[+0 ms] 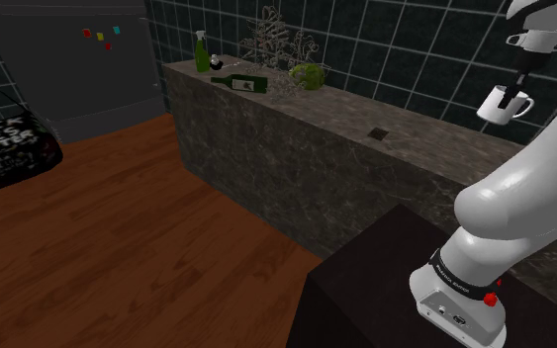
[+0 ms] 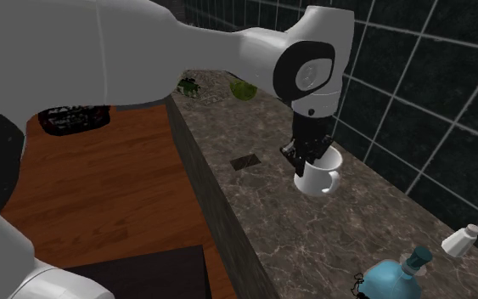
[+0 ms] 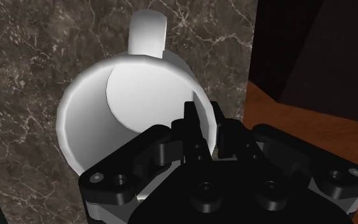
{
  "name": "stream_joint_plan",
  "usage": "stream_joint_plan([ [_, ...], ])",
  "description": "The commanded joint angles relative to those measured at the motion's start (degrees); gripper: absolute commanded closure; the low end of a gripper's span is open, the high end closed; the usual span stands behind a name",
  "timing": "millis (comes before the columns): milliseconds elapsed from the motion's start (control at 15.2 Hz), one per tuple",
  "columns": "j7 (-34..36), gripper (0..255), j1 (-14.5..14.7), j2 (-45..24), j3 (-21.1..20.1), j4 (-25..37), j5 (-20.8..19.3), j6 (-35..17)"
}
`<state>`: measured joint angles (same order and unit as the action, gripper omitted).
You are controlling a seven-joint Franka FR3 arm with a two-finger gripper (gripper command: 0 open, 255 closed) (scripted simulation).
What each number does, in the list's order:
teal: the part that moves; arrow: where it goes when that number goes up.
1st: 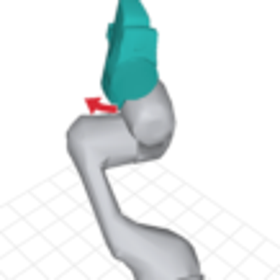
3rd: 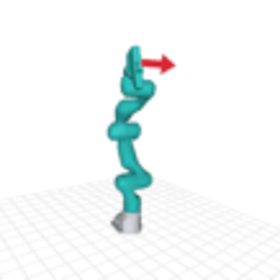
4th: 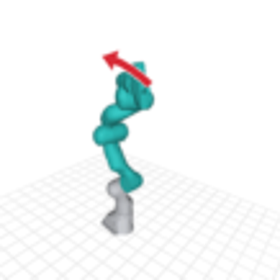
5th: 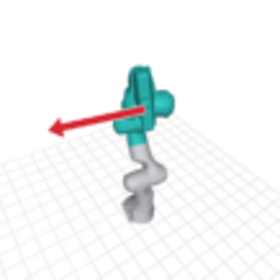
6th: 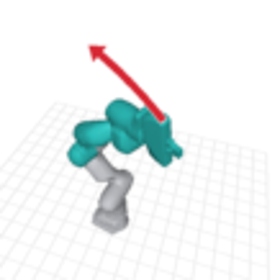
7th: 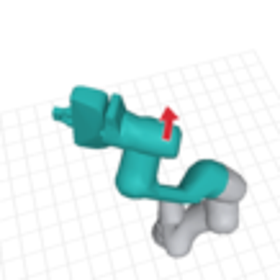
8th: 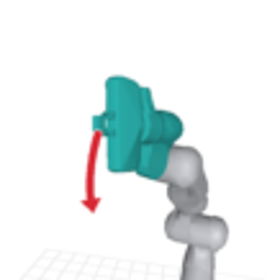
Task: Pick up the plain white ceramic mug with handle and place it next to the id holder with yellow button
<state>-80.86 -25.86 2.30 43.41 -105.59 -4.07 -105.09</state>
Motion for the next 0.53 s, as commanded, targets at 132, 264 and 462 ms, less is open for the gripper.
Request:
stream_joint_plan([
  [132, -5.9, 255, -2.6, -0.7, 3.0, 0.7, 0.6, -0.2],
  [264, -8.9, 255, -4.0, -1.4, 4.5, 1.2, 1.1, -0.2],
  [462, -10.9, 255, -5.0, -2.0, 5.5, 0.2, 1.7, -1.8],
])
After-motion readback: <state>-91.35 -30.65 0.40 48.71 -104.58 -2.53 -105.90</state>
